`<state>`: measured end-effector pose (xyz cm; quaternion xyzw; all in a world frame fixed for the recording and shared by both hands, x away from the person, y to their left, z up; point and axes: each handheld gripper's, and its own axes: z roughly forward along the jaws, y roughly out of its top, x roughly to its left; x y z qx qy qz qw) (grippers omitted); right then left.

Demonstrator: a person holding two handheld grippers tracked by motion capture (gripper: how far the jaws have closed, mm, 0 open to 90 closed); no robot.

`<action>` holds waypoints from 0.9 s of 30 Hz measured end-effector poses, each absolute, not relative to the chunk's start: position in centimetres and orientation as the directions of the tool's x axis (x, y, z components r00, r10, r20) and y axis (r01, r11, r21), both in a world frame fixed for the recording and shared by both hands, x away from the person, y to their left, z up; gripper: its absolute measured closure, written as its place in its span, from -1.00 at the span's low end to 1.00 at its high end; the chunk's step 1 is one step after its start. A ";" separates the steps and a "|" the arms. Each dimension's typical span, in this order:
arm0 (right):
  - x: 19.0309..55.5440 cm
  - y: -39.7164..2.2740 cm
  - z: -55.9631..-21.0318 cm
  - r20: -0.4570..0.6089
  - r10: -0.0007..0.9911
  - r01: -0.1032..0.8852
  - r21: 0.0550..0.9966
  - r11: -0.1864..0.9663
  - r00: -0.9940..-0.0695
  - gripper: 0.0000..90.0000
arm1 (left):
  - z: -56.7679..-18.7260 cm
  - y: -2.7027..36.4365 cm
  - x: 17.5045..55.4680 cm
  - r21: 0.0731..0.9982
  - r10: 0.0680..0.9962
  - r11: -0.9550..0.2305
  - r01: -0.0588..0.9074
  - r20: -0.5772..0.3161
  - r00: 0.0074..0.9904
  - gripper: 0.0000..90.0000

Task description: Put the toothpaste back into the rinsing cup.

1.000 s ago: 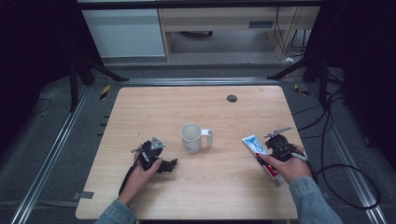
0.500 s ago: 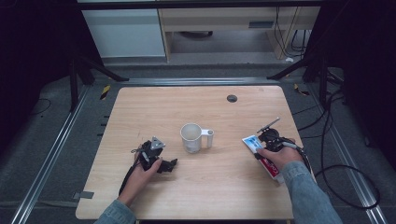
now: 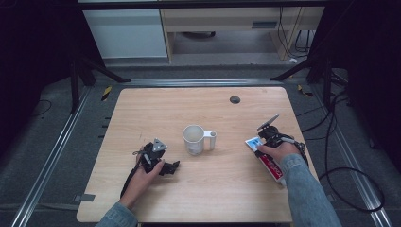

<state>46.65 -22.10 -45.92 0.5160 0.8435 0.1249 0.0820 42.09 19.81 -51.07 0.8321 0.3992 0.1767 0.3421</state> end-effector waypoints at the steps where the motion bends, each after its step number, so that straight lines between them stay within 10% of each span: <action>1: 46.7 -22.1 -46.0 -0.006 0.890 0.850 0.293 0.437 -0.455 -0.27 | -51.1 19.8 42.1 0.710 0.785 -0.447 0.543 0.021 0.619 -1.00; 27: 47.9 -21.4 -47.1 0.004 0.888 0.863 0.236 0.446 -0.460 -0.04 | -51.1 19.8 42.1 0.710 0.785 -0.447 0.544 0.021 0.619 -1.00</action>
